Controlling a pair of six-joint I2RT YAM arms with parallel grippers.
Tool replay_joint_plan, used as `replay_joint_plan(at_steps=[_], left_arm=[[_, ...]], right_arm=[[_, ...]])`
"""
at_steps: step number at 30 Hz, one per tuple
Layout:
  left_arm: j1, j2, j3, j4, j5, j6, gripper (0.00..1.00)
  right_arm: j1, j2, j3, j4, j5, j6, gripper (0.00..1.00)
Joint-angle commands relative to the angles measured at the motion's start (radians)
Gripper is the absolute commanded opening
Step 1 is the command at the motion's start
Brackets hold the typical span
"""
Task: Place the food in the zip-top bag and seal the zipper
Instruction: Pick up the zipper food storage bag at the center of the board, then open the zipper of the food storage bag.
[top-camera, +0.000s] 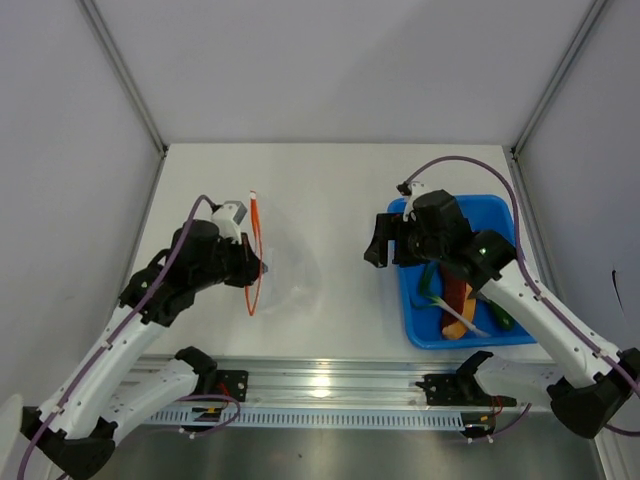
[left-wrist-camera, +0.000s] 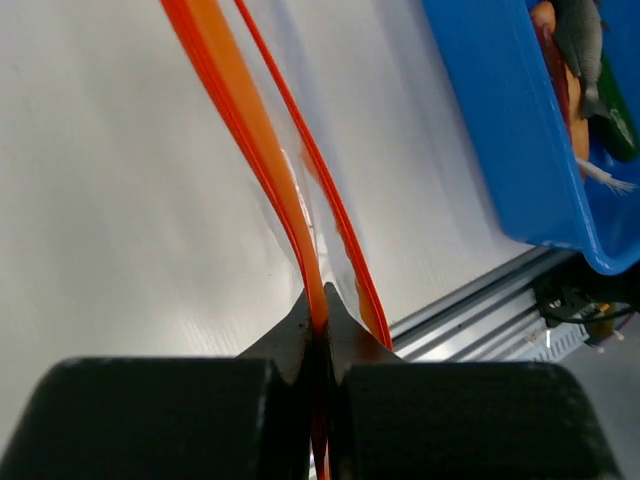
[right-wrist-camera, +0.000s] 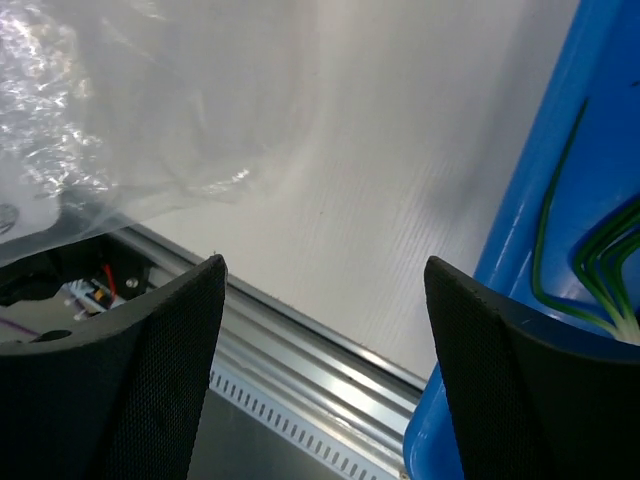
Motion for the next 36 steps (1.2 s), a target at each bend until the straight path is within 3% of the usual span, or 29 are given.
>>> replay_joint_plan(at_steps=[1, 8, 10, 19, 26, 31, 36], left_arm=[[-0.007, -0.069, 0.034, -0.052, -0.115, 0.044, 0.0], [-0.036, -0.091, 0.011, -0.005, -0.086, -0.011, 0.01], [-0.068, -0.078, -0.023, 0.015, -0.097, -0.028, 0.0], [-0.141, -0.035, -0.046, 0.044, -0.164, -0.046, 0.0], [-0.156, -0.028, -0.052, 0.063, -0.17, -0.057, 0.01], [-0.161, -0.014, -0.051, 0.069, -0.172, -0.054, 0.01], [-0.165, -0.008, -0.052, 0.069, -0.181, -0.052, 0.01]], right_arm=[[0.028, 0.06, 0.073, -0.033, 0.181, -0.009, 0.82], [0.189, 0.186, 0.125, 0.158, 0.13, 0.117, 0.8], [0.247, 0.227, 0.15, 0.229, 0.144, 0.157, 0.74], [0.361, 0.531, 0.48, 0.197, 0.199, 0.183, 0.6], [0.379, 0.573, 0.509, 0.217, 0.211, 0.22, 0.52], [0.387, 0.581, 0.503, 0.228, 0.194, 0.219, 0.52], [0.404, 0.545, 0.539, 0.176, 0.286, 0.18, 0.54]])
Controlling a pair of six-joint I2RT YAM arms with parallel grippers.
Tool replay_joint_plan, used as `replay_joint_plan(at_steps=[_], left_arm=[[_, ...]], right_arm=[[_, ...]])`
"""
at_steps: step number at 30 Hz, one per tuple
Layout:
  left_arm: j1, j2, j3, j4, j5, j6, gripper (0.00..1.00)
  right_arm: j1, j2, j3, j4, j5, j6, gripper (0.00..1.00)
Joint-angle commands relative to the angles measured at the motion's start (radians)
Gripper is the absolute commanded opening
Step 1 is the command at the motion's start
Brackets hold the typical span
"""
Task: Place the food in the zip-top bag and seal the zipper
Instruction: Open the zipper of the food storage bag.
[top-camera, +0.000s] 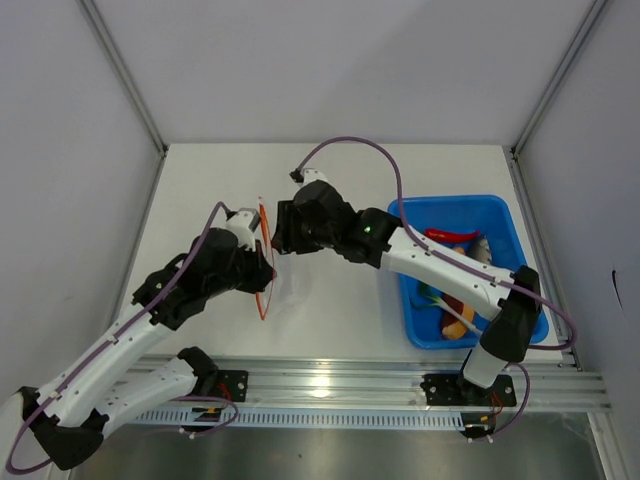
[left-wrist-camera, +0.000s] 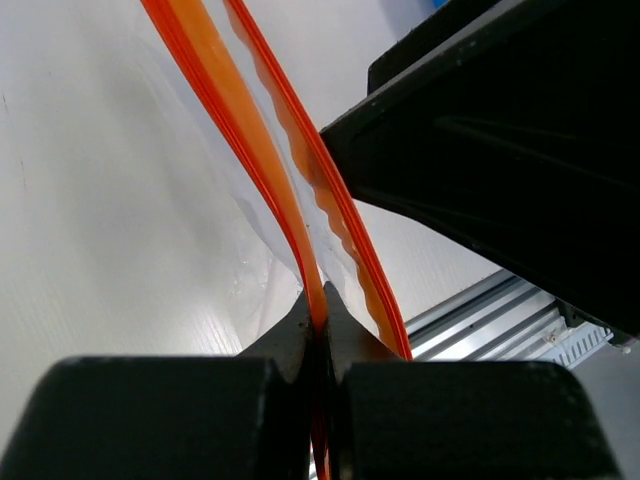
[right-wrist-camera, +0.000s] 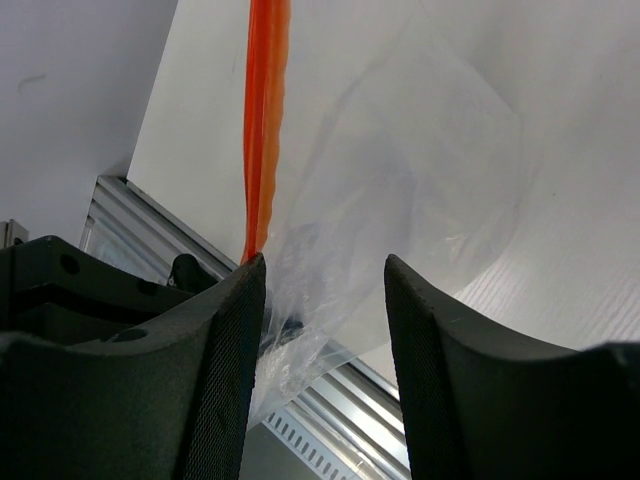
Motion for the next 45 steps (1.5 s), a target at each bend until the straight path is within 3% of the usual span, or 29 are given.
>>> replay_joint_plan(at_steps=[1, 22, 36, 39, 42, 43, 45], left_arm=[[-0.012, 0.0, -0.006, 0.032, -0.024, -0.007, 0.01], [-0.014, 0.006, -0.003, 0.017, -0.056, 0.007, 0.01], [-0.015, 0.005, 0.016, 0.011, -0.059, 0.016, 0.01], [-0.015, -0.014, 0.013, 0.006, -0.07, 0.015, 0.01], [-0.015, -0.033, 0.004, 0.006, -0.078, 0.016, 0.01], [-0.014, -0.038, -0.001, 0.008, -0.079, 0.016, 0.0], [-0.014, -0.043, -0.006, 0.011, -0.082, 0.016, 0.01]], right_arm=[[0.018, -0.043, 0.059, -0.01, 0.064, -0.025, 0.54], [0.091, -0.066, 0.05, -0.033, 0.128, -0.028, 0.55], [0.087, 0.11, 0.159, -0.082, 0.133, -0.01, 0.52], [0.08, 0.101, 0.105, -0.09, 0.156, 0.002, 0.44], [0.062, 0.077, 0.021, -0.053, 0.124, 0.015, 0.27], [0.056, 0.058, 0.002, -0.036, 0.116, 0.018, 0.13], [0.048, 0.04, -0.042, -0.033, 0.122, 0.015, 0.04]])
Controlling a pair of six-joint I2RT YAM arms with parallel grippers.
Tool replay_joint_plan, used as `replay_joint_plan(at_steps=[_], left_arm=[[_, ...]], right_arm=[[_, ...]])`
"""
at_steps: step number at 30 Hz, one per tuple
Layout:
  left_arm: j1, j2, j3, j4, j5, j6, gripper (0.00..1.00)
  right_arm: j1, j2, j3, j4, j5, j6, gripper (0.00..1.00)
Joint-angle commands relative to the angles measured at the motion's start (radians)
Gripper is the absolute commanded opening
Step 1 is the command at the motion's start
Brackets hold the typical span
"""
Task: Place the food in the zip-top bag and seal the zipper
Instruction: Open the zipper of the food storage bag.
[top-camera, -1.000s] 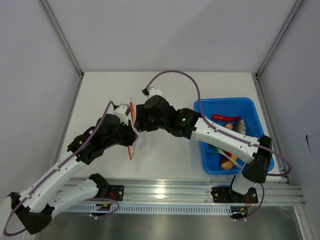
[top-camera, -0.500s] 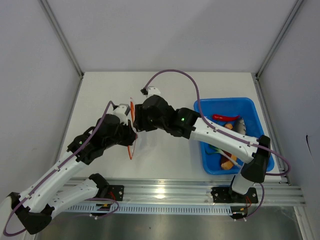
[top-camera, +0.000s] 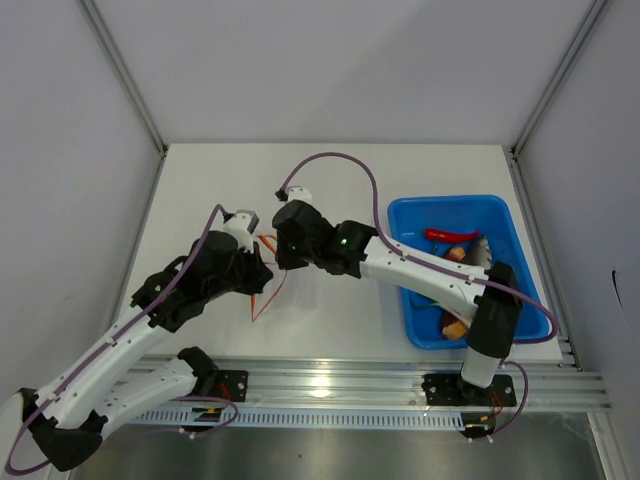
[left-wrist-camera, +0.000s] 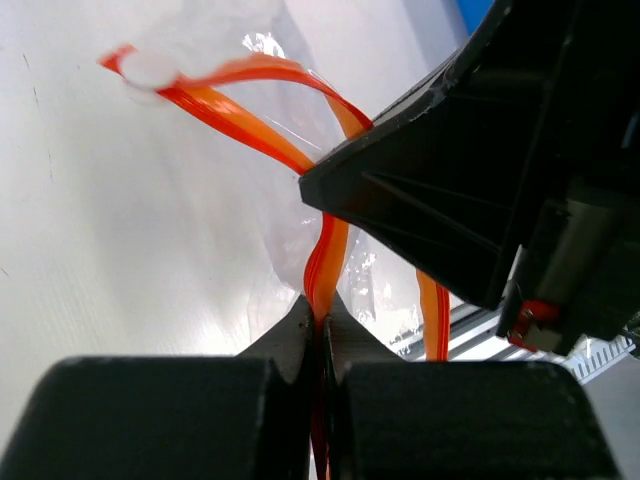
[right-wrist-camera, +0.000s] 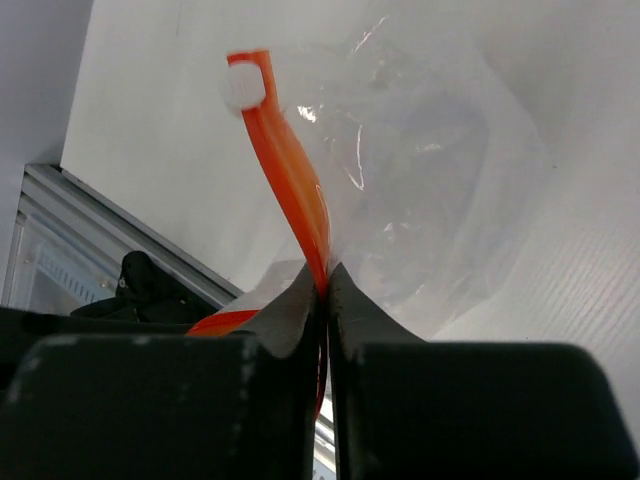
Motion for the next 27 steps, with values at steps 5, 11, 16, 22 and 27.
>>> replay_joint_plan(at_steps=[5, 11, 16, 22, 27], left_arm=[[-0.005, -0.047, 0.006, 0.019, -0.059, 0.013, 0.01], [-0.005, -0.062, 0.002, 0.011, -0.088, 0.012, 0.0], [-0.005, -0.053, -0.006, 0.045, -0.033, 0.012, 0.01], [-0.005, -0.062, -0.008, 0.068, -0.002, -0.001, 0.0], [-0.005, -0.111, -0.008, 0.068, -0.034, -0.028, 0.01]], right_arm=[[-0.044, -0.131, -0.159, 0.006, 0.036, -0.01, 0.0], [-0.079, -0.238, -0.286, 0.042, 0.035, -0.017, 0.16], [-0.09, -0.288, -0.31, 0.123, -0.089, -0.037, 0.64], [-0.064, -0.243, -0.267, 0.148, -0.149, -0.029, 0.63], [-0.046, -0.217, -0.247, 0.117, -0.134, -0.015, 0.28]])
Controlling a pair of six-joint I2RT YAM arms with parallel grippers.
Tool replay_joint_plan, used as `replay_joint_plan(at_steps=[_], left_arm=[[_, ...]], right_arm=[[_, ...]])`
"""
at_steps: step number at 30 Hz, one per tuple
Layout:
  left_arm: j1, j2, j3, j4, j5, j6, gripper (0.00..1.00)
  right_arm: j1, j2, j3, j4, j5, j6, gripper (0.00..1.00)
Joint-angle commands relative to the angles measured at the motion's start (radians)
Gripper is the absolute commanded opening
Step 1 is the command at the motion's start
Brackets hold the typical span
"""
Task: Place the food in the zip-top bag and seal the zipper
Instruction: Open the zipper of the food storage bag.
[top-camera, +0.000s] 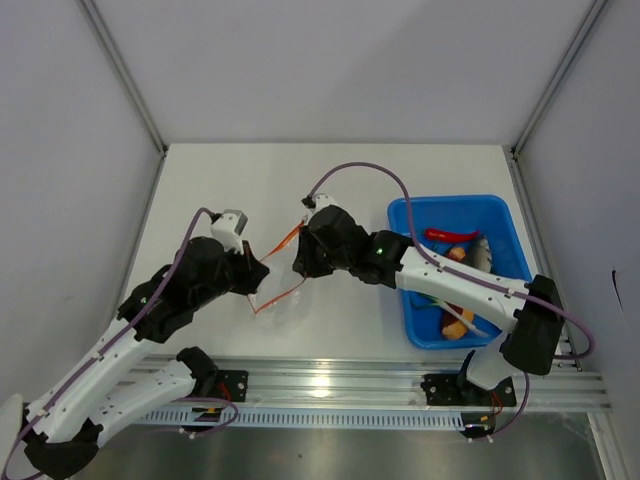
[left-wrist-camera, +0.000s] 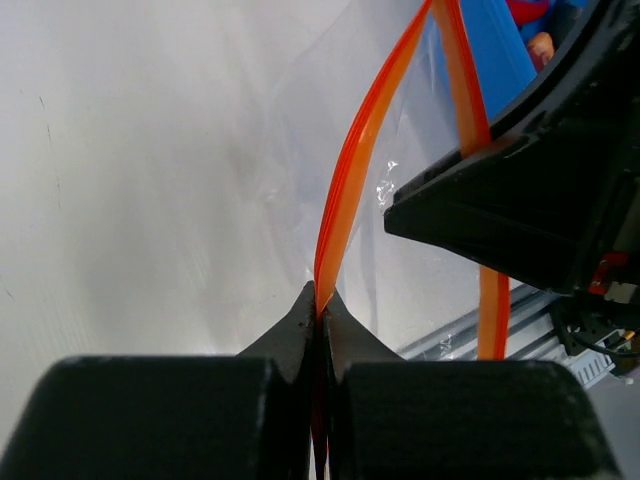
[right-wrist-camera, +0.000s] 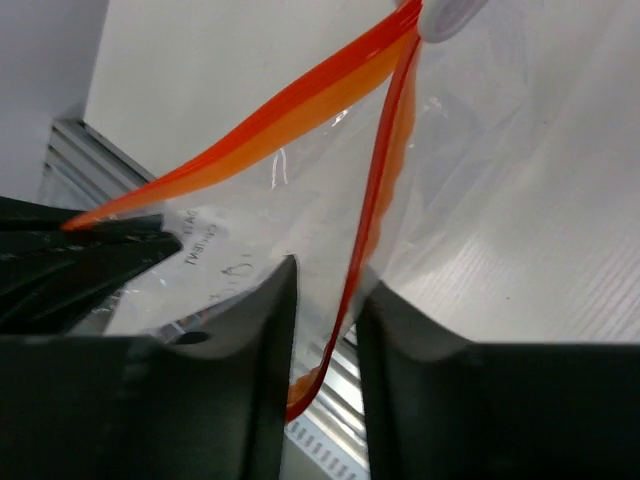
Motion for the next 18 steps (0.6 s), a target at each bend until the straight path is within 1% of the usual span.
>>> replay_joint_plan(at_steps=[1, 2, 3, 5, 6, 8, 11, 12, 13, 14, 15, 16, 18], left_arm=[[0.001, -0.062, 0.001, 0.032, -0.021, -0.034, 0.01], [0.0, -0.073, 0.0, 0.025, -0.035, -0.043, 0.01], [0.001, -0.086, 0.003, 0.016, -0.061, -0.057, 0.01], [0.0, -0.144, -0.008, -0.001, -0.099, -0.08, 0.01], [0.001, -0.171, -0.017, -0.001, -0.134, -0.103, 0.0], [0.001, -0.256, -0.071, 0.04, -0.124, -0.103, 0.01], [0.001, -0.274, -0.109, 0.149, 0.058, -0.047, 0.01], [0.0, -0.263, -0.121, 0.176, 0.211, -0.008, 0.01], [0.001, -0.249, -0.122, 0.198, 0.268, 0.001, 0.01], [0.001, -0.22, -0.123, 0.228, 0.31, -0.003, 0.09], [0.001, -0.208, -0.125, 0.236, 0.341, -0.008, 0.14], [0.001, -0.194, -0.125, 0.243, 0.377, -0.011, 0.26], [0.001, -0.166, -0.117, 0.25, 0.399, -0.01, 0.37]], right_arm=[[0.012, 0.009, 0.03, 0.006, 0.004, 0.009, 0.18], [0.013, -0.006, 0.02, 0.001, 0.028, 0.005, 0.08], [0.012, -0.019, 0.008, -0.005, 0.054, -0.001, 0.0], [-0.009, -0.065, -0.042, 0.001, 0.097, -0.013, 0.0], [-0.02, -0.082, -0.058, 0.012, 0.097, -0.025, 0.0], [-0.054, -0.126, -0.102, 0.04, 0.061, -0.047, 0.0], [-0.071, -0.146, -0.119, 0.084, 0.004, -0.08, 0.0], [-0.072, -0.137, -0.113, 0.095, -0.028, -0.09, 0.0], [-0.071, -0.129, -0.106, 0.098, -0.044, -0.093, 0.0], [-0.066, -0.12, -0.096, 0.097, -0.056, -0.096, 0.0], [-0.06, -0.102, -0.078, 0.093, -0.062, -0.096, 0.0], [-0.056, -0.094, -0.067, 0.093, -0.064, -0.1, 0.0], [-0.042, -0.071, -0.04, 0.081, -0.067, -0.11, 0.0]])
